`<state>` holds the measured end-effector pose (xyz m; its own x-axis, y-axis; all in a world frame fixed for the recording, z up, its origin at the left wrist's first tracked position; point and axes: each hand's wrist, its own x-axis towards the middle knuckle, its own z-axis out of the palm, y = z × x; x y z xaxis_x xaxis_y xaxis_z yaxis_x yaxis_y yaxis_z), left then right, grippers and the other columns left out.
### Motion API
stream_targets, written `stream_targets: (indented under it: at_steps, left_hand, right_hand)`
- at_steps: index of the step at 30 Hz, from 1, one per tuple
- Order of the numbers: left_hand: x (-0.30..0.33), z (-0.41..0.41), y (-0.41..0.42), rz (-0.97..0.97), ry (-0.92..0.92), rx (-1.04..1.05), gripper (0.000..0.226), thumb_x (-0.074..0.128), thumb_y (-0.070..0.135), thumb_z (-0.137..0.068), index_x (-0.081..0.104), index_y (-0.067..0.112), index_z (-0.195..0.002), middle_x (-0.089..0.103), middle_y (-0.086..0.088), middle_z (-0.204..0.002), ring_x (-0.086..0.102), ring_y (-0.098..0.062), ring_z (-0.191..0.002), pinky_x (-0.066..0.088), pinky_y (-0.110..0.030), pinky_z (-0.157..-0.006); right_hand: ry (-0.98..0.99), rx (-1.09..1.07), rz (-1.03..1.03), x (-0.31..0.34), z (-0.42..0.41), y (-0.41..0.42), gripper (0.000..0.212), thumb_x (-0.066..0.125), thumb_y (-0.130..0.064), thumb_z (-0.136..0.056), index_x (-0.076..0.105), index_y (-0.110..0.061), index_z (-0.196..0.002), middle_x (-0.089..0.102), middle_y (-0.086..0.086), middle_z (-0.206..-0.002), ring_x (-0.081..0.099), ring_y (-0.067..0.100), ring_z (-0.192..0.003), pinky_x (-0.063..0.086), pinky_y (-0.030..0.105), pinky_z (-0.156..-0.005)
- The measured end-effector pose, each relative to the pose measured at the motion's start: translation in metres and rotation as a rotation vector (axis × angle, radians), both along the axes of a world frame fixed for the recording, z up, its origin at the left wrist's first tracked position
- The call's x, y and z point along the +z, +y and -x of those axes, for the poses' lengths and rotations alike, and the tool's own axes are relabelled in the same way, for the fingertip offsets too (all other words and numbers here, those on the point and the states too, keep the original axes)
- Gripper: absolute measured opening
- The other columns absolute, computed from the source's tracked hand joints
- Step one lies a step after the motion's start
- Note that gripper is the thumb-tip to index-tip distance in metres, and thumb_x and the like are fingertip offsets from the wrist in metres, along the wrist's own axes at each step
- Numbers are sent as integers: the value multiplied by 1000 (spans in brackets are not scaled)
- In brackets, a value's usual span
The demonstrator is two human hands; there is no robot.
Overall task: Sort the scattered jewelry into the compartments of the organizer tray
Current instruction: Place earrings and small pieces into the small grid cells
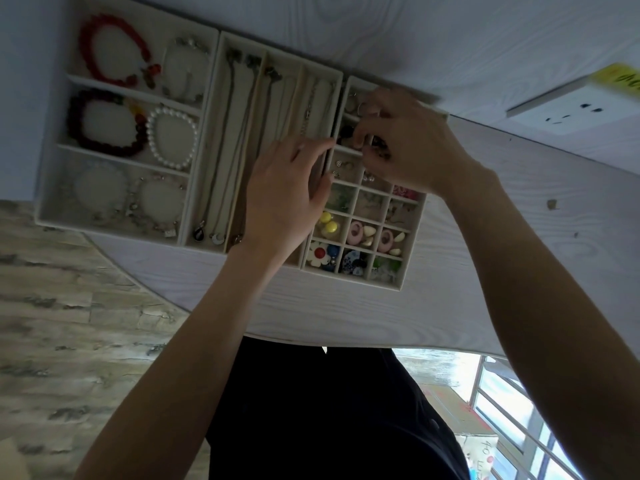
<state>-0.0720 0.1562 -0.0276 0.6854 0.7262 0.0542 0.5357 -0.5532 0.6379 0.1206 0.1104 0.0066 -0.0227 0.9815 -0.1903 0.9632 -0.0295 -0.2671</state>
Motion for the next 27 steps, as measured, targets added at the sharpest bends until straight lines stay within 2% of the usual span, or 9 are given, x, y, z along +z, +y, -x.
stream_targets:
  at_steps: [3, 6, 12, 16, 21, 27]
  left_hand:
    - [0, 0, 0, 9, 11, -3, 37, 51, 31, -91, 59, 16, -123, 63, -5, -112, 59, -21, -104, 46, -37, -93]
    - [0, -1, 0, 7, 7, 0, 36, 50, 31, -91, 59, 16, -123, 63, -4, -111, 59, -20, -103, 46, -35, -92]
    - [-1, -1, -1, -4, -15, 12, 34, 54, 26, -91, 60, 15, -122, 64, -5, -109, 59, -21, -101, 46, -35, -92]
    - [0, -1, -1, -5, -23, 6, 34, 52, 27, -91, 60, 15, -121, 64, -5, -109, 59, -20, -102, 47, -36, -91]
    - [-2, -1, -1, -9, -14, 10, 34, 53, 27, -91, 60, 16, -122, 63, -5, -110, 59, -21, -102, 47, -36, -90]
    - [-1, -1, -1, -17, -16, 7, 33, 57, 25, -91, 60, 16, -122, 64, -5, -110, 59, -21, -102, 47, -34, -91]
  right_hand:
    - [-33, 4, 12, 0, 0, 1, 22, 49, -22, -85, 63, -8, -94, 57, 13, -116, 53, 31, -105, 47, 41, -80]
    - [4, -3, 12, 1, -3, -2, 15, 54, -19, -87, 63, -9, -94, 61, 11, -108, 54, 29, -100, 44, 37, -79]
    - [69, -61, 46, 5, -3, 0, 13, 57, -18, -89, 66, -12, -96, 66, 5, -91, 60, 23, -83, 50, 38, -76]
    - [52, -132, 8, 4, 1, -2, 15, 55, -15, -88, 65, -9, -97, 65, 10, -93, 60, 26, -84, 50, 37, -74]
    - [91, -226, 1, 3, 5, -4, 14, 59, -11, -87, 65, -9, -99, 67, 10, -94, 63, 26, -82, 53, 42, -75]
    - [66, -167, 19, 6, 3, -3, 16, 60, -12, -85, 70, -12, -98, 64, 8, -95, 59, 24, -89, 50, 38, -75]
